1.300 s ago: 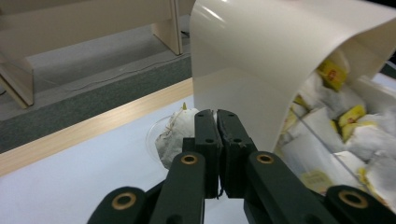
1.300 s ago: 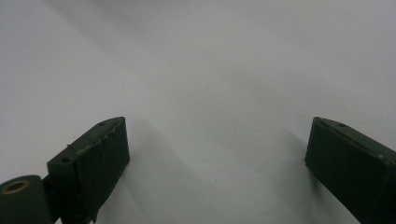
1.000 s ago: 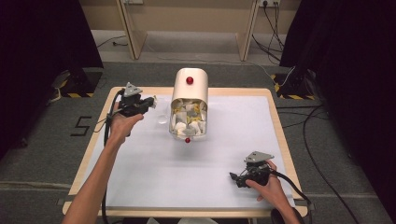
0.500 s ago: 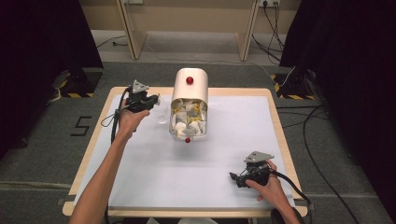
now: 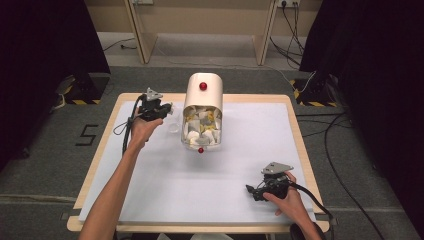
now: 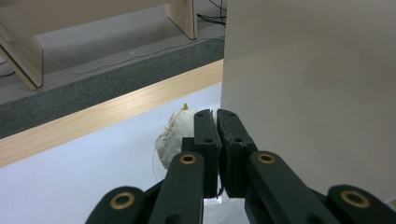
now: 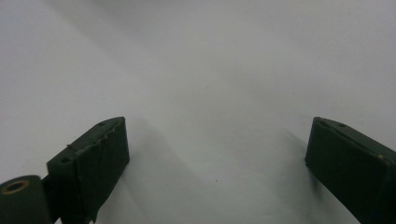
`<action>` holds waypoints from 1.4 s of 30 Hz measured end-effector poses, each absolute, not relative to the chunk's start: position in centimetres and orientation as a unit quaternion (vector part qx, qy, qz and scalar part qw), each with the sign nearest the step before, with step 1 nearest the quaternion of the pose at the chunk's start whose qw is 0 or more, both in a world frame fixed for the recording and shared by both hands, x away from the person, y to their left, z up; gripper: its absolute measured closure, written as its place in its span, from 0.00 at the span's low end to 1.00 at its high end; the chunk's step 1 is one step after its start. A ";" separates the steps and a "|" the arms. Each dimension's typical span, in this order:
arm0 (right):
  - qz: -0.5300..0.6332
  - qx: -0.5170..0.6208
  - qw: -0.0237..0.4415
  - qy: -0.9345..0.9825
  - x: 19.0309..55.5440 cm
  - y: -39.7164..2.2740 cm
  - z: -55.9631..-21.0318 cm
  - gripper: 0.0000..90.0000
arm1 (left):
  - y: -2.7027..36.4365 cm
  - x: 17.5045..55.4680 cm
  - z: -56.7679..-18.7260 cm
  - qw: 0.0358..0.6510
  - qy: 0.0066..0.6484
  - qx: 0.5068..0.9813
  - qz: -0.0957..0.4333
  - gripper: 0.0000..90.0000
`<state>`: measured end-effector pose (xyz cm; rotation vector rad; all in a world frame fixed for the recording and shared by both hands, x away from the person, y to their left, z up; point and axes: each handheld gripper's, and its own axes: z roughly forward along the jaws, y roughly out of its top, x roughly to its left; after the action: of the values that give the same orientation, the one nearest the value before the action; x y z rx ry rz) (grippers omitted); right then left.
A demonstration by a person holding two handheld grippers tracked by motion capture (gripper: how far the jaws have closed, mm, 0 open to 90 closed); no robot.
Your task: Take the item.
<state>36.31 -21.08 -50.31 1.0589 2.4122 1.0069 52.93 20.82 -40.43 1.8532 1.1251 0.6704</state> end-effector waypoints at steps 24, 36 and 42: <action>0.352 0.371 0.159 0.844 36.3 -21.1 -50.3 0.07 | 21.0 53.2 -41.3 0.419 0.455 0.739 0.267 0.77; 0.353 0.371 0.159 0.844 36.3 -21.1 -50.3 0.07 | 21.8 52.1 -40.9 0.419 0.461 0.742 0.246 0.43; 0.353 0.370 0.160 0.844 36.3 -21.1 -50.3 0.07 | 22.2 50.7 -41.0 0.428 0.468 0.733 0.246 0.29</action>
<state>36.31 -21.05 -50.33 1.0586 2.4118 1.0097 50.73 22.16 -40.96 1.8312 1.1683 0.6145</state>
